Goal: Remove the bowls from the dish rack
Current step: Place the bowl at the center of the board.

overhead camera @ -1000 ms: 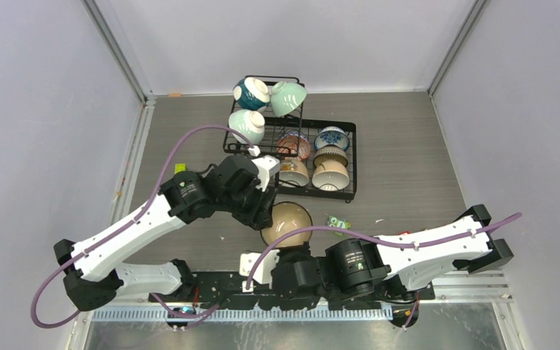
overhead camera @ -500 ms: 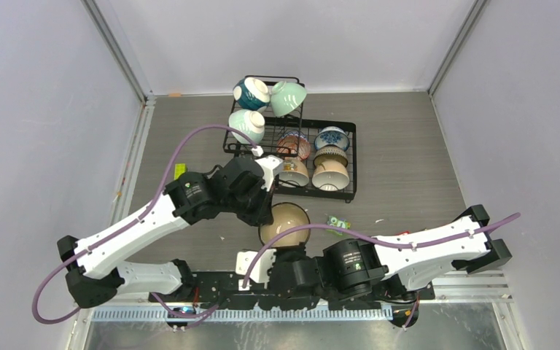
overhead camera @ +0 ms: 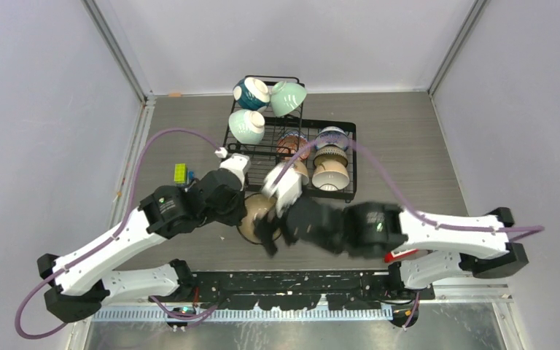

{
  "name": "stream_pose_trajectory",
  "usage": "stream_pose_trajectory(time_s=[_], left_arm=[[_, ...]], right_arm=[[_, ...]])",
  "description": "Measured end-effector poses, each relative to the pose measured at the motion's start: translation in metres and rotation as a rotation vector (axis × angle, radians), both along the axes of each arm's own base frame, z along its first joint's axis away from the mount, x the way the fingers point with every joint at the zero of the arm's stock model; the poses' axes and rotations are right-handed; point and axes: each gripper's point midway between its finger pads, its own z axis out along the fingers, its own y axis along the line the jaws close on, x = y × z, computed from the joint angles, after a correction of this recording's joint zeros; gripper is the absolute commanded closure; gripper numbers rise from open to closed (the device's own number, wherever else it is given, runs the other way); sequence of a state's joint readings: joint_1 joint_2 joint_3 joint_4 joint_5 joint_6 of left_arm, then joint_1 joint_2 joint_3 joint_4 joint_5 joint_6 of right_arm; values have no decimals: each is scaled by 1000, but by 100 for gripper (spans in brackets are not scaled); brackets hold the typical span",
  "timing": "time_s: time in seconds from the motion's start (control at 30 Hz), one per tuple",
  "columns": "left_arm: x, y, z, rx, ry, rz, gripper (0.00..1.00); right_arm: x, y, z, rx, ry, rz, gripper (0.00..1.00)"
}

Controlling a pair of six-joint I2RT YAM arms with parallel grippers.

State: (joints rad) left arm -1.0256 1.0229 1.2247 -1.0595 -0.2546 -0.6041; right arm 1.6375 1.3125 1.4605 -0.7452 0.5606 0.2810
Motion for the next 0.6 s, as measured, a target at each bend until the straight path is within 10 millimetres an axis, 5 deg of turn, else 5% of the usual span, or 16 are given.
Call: stream_pose_trajectory(time_s=[0.17,0.23,0.37,0.6], left_arm=[[-3,25,-8,-19,-20,100,100],[-6,33,-15,-21,-16,134,100],[-10,45,-26,-25,2,193,100],[-13,57,-39,-42,27,297,100]], right_arm=[[91,-51,39,360,206,-406,0],[95,-72,45,451,255,-460,0],[91,-81,40,538,338,-495,0],[98,-61,-35,394,438,-635,2]])
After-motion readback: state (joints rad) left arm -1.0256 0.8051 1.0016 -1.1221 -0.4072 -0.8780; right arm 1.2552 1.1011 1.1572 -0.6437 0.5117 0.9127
